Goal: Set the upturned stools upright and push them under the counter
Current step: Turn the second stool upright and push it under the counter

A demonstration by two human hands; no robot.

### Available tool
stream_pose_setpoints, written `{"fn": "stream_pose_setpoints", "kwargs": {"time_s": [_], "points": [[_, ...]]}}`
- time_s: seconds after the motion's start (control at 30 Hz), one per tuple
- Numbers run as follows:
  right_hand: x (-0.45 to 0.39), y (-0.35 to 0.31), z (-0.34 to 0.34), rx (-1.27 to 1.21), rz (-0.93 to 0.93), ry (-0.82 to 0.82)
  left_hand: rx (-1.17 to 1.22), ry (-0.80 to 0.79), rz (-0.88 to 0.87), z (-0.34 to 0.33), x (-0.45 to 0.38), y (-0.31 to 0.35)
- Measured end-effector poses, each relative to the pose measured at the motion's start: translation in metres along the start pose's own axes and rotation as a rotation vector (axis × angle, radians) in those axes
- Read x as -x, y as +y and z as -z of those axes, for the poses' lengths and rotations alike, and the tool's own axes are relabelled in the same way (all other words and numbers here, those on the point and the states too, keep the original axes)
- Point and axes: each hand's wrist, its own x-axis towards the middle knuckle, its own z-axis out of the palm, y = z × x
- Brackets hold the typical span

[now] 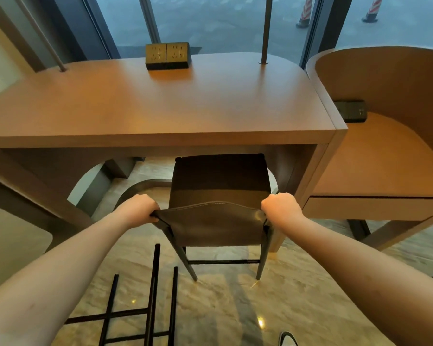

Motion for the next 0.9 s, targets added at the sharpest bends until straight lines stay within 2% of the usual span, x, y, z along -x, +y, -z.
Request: {"fn": "stream_pose_setpoints", "kwargs": {"time_s": [0.13,0.43,0.77,0.9], "points": [[0.001,-0.013,0.002,0.005,-0.001,-0.014,-0.015,-0.026,0.010,-0.002,0.000,-0.012],[0.003,-0.022,-0.003,-0.002,-0.056,0.007,-0.088,0.028,-0.013,-0.004,0.000,-0.019],[0.005,-0.034,-0.013,-0.135,-0.028,0.174,-0.046,0.123,-0.069,-0.010,0.005,-0.008],[0.014,-0.039,-0.013,-0.174,-0.040,0.189,-0.046,0.243,-0.061,-0.022,0.012,-0.009]]}}
